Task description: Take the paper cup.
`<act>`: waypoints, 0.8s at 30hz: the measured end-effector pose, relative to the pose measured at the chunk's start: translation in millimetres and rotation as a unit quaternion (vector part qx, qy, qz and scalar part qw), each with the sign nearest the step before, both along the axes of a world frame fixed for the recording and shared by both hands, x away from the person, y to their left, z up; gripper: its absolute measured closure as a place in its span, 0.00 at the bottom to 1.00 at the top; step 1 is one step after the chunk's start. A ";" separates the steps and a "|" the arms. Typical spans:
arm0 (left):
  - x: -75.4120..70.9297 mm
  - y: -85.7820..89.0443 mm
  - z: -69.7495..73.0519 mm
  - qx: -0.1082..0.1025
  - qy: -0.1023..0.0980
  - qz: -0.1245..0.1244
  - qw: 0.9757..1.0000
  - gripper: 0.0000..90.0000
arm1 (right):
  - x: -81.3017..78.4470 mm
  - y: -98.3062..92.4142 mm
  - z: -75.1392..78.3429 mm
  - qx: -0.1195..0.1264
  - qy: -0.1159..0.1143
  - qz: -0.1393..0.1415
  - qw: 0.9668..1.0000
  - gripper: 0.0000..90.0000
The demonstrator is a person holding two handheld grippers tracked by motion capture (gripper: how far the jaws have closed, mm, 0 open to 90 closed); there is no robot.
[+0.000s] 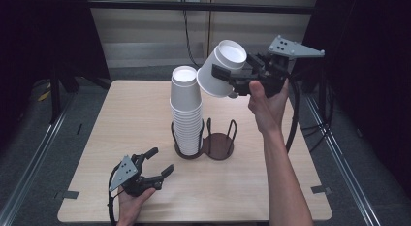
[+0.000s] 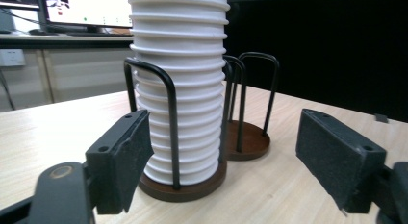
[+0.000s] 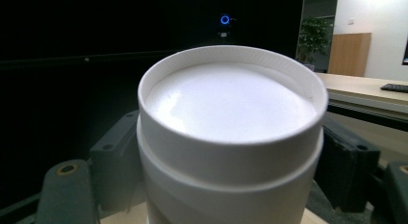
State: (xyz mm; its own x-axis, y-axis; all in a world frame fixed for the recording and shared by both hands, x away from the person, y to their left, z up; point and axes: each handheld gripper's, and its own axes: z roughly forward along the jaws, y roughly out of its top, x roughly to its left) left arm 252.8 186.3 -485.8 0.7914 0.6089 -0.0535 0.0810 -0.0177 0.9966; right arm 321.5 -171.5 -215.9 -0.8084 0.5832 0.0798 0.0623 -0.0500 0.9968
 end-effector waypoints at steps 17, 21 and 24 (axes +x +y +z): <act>-0.3 -17.2 22.7 0.026 -0.005 -0.041 0.999 0.21 | -18.3 -12.5 -65.6 -0.021 0.048 0.014 0.999 0.24; -0.4 -20.2 25.8 0.024 -0.011 -0.049 0.998 0.20 | -24.3 -8.5 -77.6 -0.025 0.053 0.024 0.998 0.24; -1.3 -23.5 27.6 0.022 -0.014 -0.055 0.998 0.20 | -28.6 -3.7 -85.8 -0.029 0.055 0.032 0.998 0.24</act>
State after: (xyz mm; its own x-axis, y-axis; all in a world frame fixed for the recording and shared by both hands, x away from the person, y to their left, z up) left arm 251.4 162.8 -458.2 0.8539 0.5204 -0.0056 0.0489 -0.0694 0.9964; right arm 292.9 -175.2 -301.7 -0.8319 0.5375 0.1380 0.1735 0.0157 0.9847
